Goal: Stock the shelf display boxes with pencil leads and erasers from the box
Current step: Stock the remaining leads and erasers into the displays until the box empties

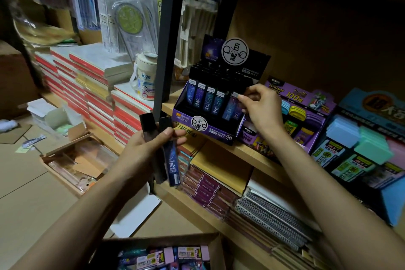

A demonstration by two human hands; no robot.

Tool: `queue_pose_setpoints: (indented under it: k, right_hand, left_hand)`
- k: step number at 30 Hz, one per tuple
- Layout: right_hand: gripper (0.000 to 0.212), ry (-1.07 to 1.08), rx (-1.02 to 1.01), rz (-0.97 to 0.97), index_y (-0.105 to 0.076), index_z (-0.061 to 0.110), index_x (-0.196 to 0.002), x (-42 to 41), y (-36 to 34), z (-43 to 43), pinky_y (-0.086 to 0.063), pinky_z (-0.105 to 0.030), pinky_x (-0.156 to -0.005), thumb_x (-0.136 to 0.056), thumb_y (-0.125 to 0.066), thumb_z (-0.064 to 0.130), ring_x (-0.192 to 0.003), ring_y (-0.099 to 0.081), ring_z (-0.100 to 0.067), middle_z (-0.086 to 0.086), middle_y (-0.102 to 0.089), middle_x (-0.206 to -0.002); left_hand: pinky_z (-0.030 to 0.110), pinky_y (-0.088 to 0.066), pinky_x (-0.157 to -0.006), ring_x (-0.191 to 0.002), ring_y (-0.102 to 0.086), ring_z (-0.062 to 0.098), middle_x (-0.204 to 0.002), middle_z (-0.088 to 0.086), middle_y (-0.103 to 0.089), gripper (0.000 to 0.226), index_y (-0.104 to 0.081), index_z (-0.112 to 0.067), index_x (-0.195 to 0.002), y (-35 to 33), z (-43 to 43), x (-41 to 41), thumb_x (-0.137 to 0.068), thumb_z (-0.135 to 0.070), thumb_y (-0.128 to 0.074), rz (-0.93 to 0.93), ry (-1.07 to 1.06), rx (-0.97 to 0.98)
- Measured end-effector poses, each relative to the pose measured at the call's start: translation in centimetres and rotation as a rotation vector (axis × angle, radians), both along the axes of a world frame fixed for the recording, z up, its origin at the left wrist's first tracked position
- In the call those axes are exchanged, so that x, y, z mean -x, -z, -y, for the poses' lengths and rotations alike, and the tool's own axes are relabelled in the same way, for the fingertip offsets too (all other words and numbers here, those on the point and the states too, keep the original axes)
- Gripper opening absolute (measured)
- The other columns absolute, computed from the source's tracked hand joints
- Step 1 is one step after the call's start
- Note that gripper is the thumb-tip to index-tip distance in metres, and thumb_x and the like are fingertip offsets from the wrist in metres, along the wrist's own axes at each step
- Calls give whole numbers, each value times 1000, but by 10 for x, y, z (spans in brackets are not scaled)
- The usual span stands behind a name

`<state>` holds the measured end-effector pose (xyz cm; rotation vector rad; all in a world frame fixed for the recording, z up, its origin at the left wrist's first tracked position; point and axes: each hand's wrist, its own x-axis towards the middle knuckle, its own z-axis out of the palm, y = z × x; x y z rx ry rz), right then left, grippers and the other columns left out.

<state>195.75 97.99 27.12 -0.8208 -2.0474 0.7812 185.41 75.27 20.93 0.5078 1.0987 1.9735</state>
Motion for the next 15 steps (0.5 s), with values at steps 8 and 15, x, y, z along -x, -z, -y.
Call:
queue_pose_setpoints:
  k: [8, 15]
  right_hand:
    - [9, 43, 47, 66, -64, 5, -95, 13, 7, 1, -56, -24, -64, -88, -63, 10, -68, -64, -14, 1, -61, -72]
    - [17, 73, -83, -45, -52, 14, -105, -8, 6, 36, -52, -20, -63, -91, -59, 18, -71, -63, -9, 7, -61, -77]
  left_hand:
    - [26, -58, -73, -93, -71, 16, -105, 7, -73, 37, -59, -7, -112, 3, -3, -1, -78, -23, -57, -39, 30, 10]
    - [29, -58, -78, -96, -70, 15, -104, 4, -73, 35, -59, -10, -111, 1, -1, -5, -79, -24, -56, -89, 21, 36]
